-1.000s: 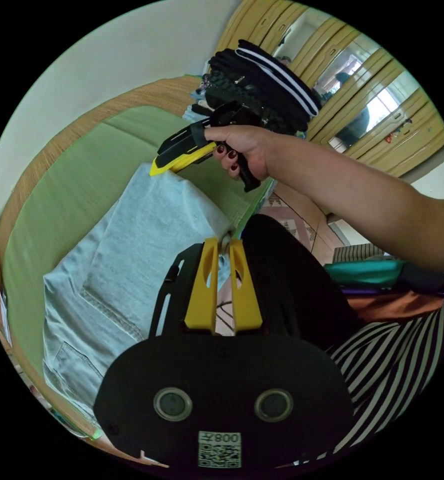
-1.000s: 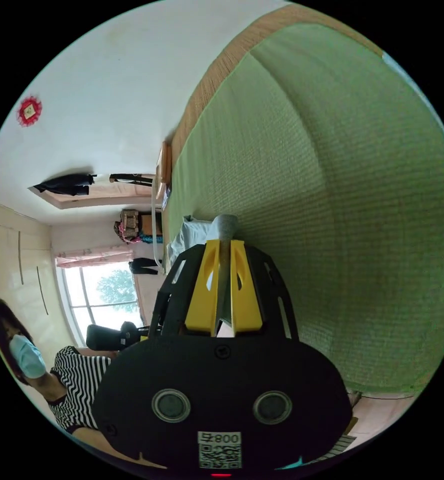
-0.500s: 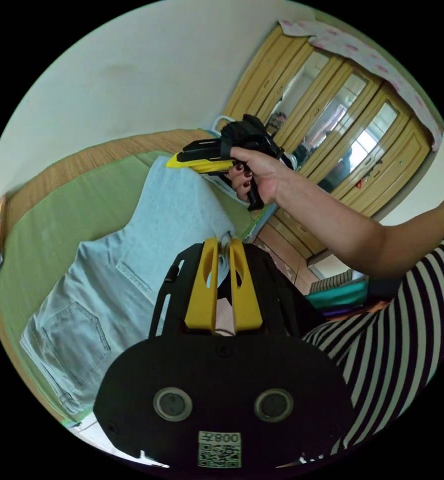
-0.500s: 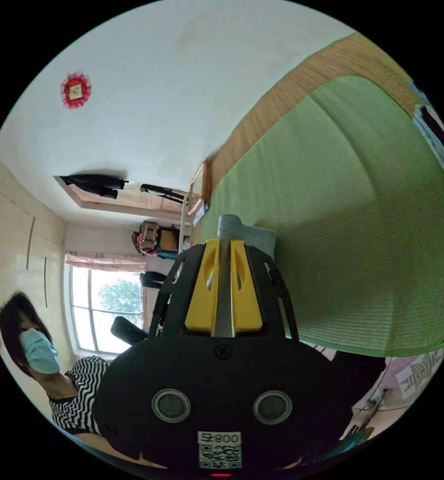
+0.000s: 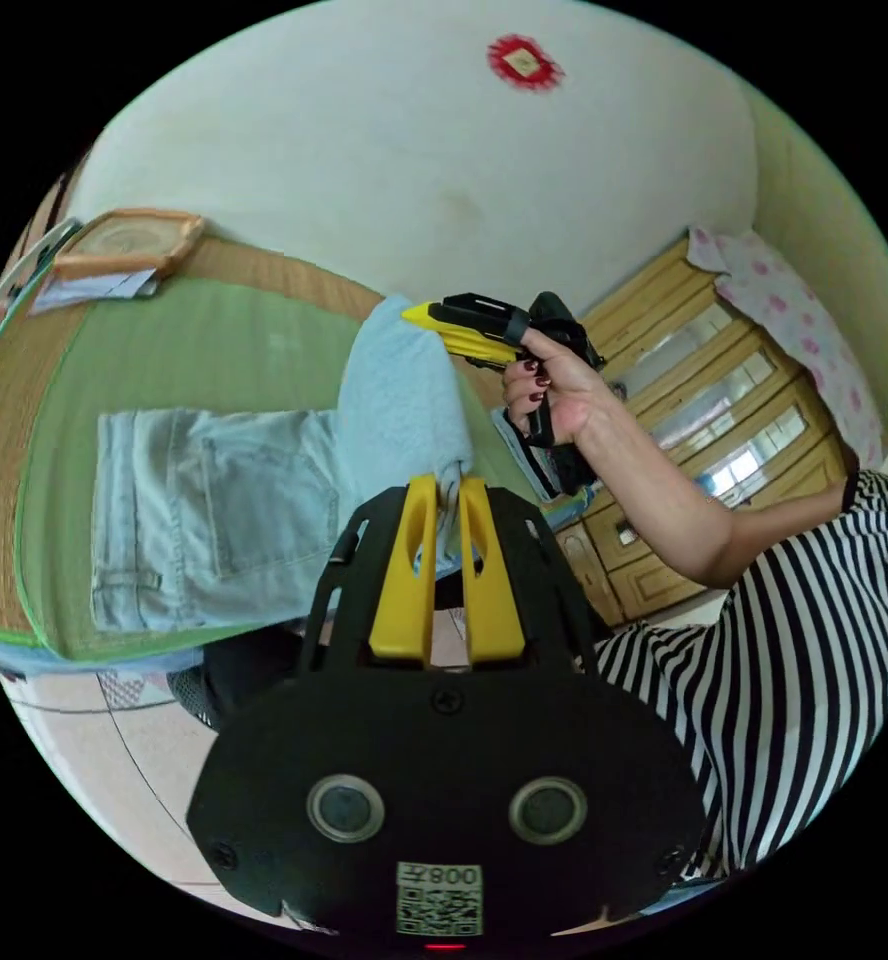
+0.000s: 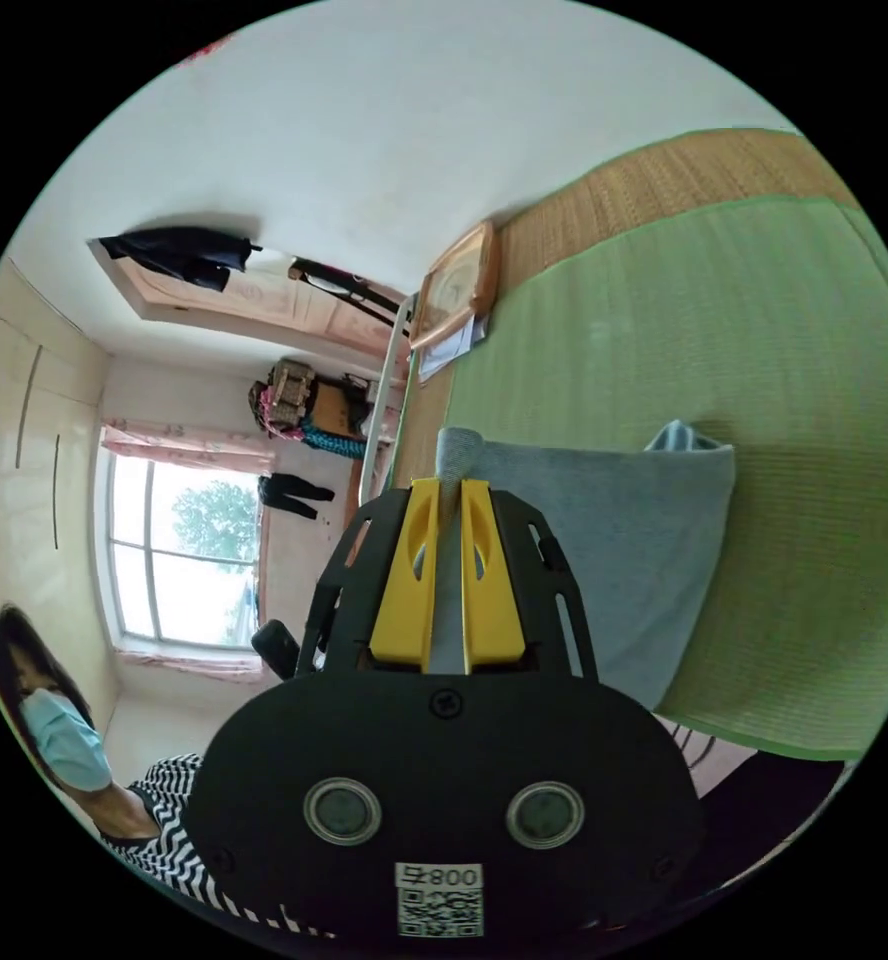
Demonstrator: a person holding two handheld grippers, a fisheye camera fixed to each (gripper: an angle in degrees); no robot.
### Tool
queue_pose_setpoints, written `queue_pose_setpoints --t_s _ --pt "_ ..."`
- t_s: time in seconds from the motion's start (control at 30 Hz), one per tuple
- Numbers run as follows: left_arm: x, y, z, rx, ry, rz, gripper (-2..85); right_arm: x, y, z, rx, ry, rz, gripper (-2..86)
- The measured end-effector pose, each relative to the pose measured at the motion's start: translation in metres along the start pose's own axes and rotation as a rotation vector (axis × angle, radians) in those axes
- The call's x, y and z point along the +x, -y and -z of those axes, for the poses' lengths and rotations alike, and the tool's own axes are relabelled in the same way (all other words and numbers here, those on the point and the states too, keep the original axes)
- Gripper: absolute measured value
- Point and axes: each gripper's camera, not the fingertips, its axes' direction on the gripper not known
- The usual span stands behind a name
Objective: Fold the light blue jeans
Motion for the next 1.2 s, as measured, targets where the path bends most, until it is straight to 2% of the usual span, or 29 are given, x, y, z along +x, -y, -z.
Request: queue_pose_setpoints --t_s 0.27,0.67,0.97,1.1,1.2 --pt "-0.127 -0.03 0.105 0.093 -0.075 0.256 0.6 -0.072 0.041 -0.13 -0.14 -0.124 0.014 3.2" --pt "-0.24 -0.054 0.206 0.17 -0.12 0.471 0.3 -0.147 0.081 -0.266 -0.266 -0.242 0.031 4.5" --pt "-0.282 -0.071 0.244 0.18 -0.168 0.591 0.1 -0.177 0.1 -0.331 -0.362 -0.25 0.046 6.4" --pt "-0.281 -0.074 0.265 0.205 -0.137 0.595 0.4 -0.21 0.098 -0.332 -0.378 -0.219 0.179 2.2" --pt "-0.267 -0.074 0.284 0.231 -0.068 0.575 1.5 -0.233 0.092 -0.334 -0.376 -0.313 0.299 0.8"
